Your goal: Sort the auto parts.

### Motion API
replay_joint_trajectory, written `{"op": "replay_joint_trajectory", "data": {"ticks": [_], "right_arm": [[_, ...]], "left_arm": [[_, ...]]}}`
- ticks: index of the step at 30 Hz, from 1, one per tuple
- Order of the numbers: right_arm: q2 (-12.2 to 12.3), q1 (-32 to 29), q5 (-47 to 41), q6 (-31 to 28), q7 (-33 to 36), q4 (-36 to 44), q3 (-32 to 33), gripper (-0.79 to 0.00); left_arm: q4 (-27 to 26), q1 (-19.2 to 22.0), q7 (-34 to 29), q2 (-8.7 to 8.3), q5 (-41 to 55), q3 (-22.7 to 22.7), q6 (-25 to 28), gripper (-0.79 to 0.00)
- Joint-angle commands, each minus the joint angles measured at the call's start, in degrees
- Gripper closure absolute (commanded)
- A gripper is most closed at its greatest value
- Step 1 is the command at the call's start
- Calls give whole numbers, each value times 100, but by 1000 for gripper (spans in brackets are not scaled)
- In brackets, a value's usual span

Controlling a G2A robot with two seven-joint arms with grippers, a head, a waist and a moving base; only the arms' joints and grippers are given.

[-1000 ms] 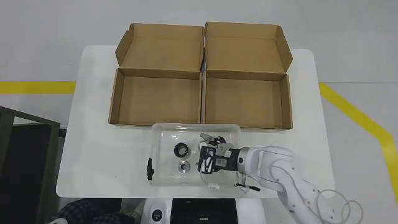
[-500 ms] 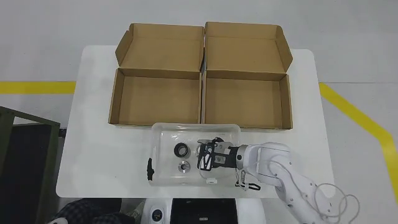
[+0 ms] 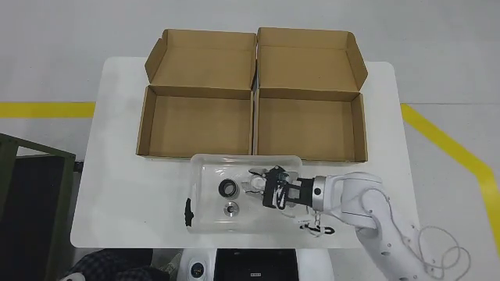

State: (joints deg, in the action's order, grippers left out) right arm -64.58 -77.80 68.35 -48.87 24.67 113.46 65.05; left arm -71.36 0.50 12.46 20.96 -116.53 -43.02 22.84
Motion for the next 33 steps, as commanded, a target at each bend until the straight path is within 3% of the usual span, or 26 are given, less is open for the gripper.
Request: {"op": "replay_joint_trajectory", "data": {"ticks": [1, 20, 33], "right_arm": [[24, -29, -261, -79, -131, -5, 147, 0], [184, 252, -1850, -365, -875, 236, 1194, 0], [203, 548, -2172, -183, -1147, 354, 1262, 0]], "left_arm": [[0, 0, 0, 0, 0, 0, 0, -785], [0, 0, 0, 0, 0, 0, 0, -785], [0, 0, 0, 0, 0, 0, 0, -785]]}}
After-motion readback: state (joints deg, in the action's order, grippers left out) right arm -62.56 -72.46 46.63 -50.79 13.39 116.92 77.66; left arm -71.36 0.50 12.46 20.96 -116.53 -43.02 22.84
